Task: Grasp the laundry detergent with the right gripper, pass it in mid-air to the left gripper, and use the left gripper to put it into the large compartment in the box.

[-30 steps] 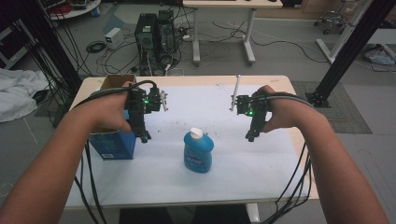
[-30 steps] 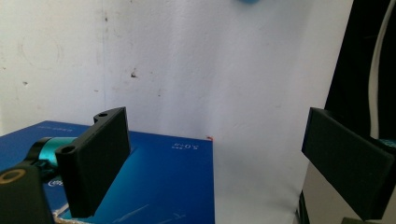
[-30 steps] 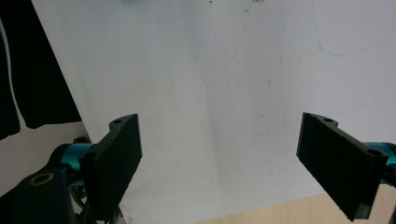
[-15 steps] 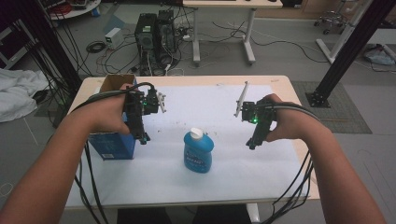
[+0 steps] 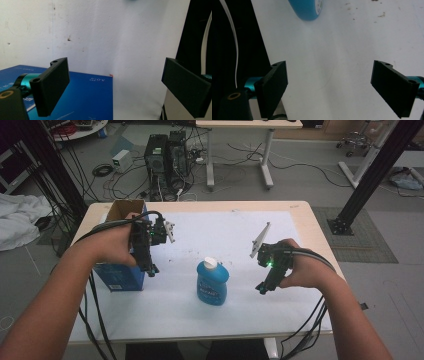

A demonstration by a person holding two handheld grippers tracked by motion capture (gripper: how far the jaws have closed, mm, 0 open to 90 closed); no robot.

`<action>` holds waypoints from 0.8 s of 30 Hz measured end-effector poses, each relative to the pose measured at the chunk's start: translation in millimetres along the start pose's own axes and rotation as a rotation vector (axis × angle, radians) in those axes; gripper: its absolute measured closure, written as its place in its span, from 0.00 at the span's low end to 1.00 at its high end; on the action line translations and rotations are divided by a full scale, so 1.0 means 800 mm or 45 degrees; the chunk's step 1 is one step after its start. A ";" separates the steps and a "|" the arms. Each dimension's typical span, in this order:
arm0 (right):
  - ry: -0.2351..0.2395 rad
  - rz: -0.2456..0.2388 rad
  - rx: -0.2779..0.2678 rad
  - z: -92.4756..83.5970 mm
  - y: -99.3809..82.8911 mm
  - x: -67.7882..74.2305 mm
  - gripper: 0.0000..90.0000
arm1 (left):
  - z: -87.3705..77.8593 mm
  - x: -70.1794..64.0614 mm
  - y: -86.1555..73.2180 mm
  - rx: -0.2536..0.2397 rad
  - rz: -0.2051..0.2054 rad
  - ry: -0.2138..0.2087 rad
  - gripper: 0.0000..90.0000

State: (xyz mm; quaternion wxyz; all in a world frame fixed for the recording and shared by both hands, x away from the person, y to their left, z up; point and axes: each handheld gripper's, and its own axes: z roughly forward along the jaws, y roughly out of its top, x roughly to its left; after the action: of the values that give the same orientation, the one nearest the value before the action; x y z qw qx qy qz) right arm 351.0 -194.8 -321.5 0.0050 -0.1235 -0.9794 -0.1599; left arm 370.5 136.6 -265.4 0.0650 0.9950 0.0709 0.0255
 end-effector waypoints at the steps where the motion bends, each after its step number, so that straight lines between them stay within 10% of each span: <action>1: 0.006 -0.009 -0.005 0.004 0.000 0.001 0.15 | 0.001 0.000 0.000 0.000 -0.001 0.002 0.09; 24: 0.068 -0.016 -0.340 0.082 0.014 0.020 0.15 | 0.004 -0.008 -0.005 -0.030 0.011 -0.023 0.09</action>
State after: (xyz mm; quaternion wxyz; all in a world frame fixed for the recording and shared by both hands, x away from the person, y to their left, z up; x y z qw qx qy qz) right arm 339.8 -160.4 -379.3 0.0136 -0.1127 -0.9496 -0.2922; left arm 364.0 139.6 -269.2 0.0771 0.9947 0.0656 0.0175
